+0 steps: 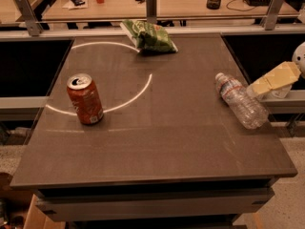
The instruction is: Place water bottle upright
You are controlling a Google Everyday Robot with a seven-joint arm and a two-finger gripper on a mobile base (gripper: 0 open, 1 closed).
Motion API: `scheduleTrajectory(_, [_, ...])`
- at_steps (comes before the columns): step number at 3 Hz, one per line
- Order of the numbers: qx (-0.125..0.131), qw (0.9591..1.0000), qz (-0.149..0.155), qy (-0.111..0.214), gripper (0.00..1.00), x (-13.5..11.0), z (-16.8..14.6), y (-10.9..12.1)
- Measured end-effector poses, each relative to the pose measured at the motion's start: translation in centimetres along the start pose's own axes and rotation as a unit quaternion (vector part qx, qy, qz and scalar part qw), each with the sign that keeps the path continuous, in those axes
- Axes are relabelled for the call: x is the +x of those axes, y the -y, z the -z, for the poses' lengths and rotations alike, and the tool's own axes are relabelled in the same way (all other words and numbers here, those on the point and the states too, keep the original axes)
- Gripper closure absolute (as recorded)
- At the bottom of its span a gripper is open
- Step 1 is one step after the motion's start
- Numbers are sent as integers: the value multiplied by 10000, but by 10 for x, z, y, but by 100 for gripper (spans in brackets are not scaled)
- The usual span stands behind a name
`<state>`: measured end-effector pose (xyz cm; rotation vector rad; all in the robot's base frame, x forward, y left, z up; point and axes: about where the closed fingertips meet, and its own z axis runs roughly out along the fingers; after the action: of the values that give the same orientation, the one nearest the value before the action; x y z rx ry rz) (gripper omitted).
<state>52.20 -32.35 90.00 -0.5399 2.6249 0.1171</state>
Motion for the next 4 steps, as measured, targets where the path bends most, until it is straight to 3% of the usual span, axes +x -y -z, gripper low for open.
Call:
scheduleTrajectory(1, [-157,9997,159,-133,0,-24,-6,2])
scheduleTrajectory(2, [-391,9978,378,-368,0,-49,-17,-10])
scheduleTrajectory(3, [-505,9953,584,-579,0,-65,-27,-34])
scheduleTrajectory(4, [-688,9911,664,-929,0,-59,-51,-63])
